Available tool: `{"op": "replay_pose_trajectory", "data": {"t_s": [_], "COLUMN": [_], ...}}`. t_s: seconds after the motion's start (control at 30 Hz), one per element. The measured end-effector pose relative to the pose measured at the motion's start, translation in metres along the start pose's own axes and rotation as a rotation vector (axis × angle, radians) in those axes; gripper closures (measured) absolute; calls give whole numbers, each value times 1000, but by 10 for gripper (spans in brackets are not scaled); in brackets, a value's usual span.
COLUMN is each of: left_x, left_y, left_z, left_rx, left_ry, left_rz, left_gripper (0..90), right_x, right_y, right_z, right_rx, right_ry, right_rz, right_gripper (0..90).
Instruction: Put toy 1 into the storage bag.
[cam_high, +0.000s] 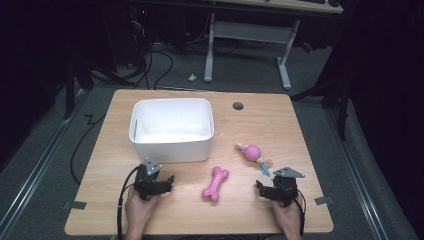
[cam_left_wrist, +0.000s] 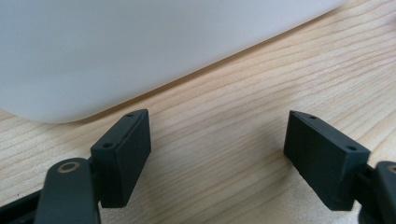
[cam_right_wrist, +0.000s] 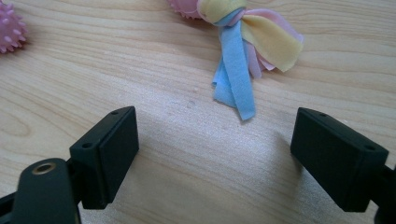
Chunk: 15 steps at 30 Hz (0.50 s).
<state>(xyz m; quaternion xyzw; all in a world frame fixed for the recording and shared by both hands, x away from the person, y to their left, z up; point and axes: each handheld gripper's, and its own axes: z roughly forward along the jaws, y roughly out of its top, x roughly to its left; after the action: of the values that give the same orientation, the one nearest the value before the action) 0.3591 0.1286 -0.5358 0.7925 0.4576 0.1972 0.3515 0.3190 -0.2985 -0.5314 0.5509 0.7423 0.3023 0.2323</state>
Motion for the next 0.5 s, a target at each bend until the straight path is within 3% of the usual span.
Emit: {"op": "replay_pose_trajectory", "data": {"t_s": [0.5], "left_x": [0], "left_y": [1], "left_z": [0], "left_rx": [-4], "left_ry": [-19], "left_rz": [16], "left_gripper": [260], "right_x": [1], "right_y": [1], "right_z": [1], "right_rx": [-4], "right_ry": [-12], "right_rz": [8], "right_gripper": [168]}}
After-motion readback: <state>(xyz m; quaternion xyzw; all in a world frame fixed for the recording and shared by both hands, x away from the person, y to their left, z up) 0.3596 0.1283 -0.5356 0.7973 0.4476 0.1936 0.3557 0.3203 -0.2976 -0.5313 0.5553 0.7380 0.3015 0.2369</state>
